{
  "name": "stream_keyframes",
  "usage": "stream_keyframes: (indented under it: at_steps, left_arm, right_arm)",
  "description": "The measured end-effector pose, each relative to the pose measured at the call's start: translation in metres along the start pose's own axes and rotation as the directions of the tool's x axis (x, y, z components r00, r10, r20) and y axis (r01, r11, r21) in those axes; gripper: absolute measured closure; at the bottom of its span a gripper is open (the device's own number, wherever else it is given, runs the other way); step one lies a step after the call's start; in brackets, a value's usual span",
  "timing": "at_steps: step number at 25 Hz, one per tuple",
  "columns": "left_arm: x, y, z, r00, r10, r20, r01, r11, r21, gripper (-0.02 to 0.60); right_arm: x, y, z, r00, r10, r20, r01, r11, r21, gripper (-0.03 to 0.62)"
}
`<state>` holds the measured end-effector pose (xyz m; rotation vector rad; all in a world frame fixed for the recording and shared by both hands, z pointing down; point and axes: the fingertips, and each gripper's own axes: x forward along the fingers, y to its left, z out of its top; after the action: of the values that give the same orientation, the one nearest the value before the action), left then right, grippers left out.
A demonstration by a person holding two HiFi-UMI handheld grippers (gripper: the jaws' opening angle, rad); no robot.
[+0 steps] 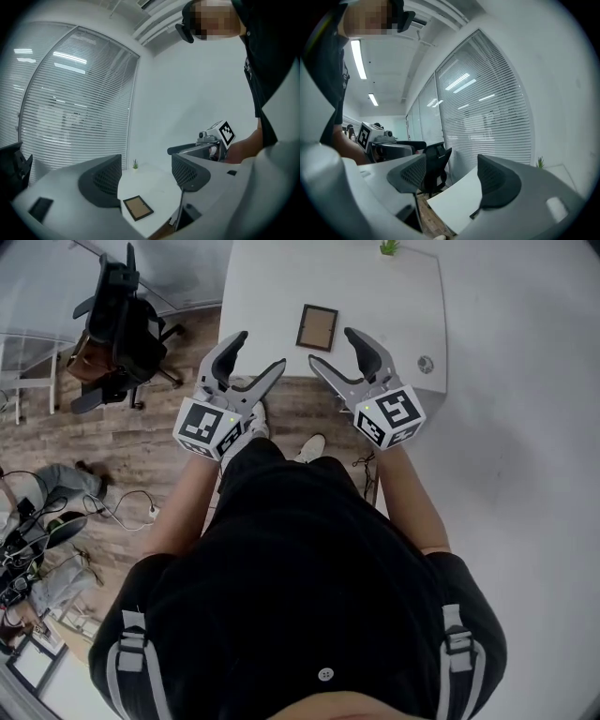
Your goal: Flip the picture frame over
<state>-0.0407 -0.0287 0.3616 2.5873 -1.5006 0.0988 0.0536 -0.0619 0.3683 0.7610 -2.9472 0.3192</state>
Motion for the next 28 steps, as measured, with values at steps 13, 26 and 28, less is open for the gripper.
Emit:
stream_keyframes:
  at_steps: [13, 26, 28]
  left_arm:
    - [0.075, 0.084, -0.037, 0.979, -0.194, -0.059, 0.198, 0.978, 0.059, 0.245]
    - [0.121, 0.128, -0.083, 0.948, -0.286, -0.137, 0.294, 0.955, 0.043, 0.252]
    - [0.128, 0.133, -0.09, 0.947, -0.289, -0.138, 0.296, 0.954, 0.037, 0.255]
  right_arm:
    - [0.087, -0.083, -0.06, 0.969, -0.223, -0.108, 0.229, 0.972, 0.052, 0.253]
    - [0.146, -0.14, -0.15, 0.886, -0.337, -0.318, 0.405, 0.896, 0.182, 0.255]
    - [0.152, -0.146, -0.167, 0.867, -0.346, -0.358, 0.43, 0.883, 0.19, 0.255]
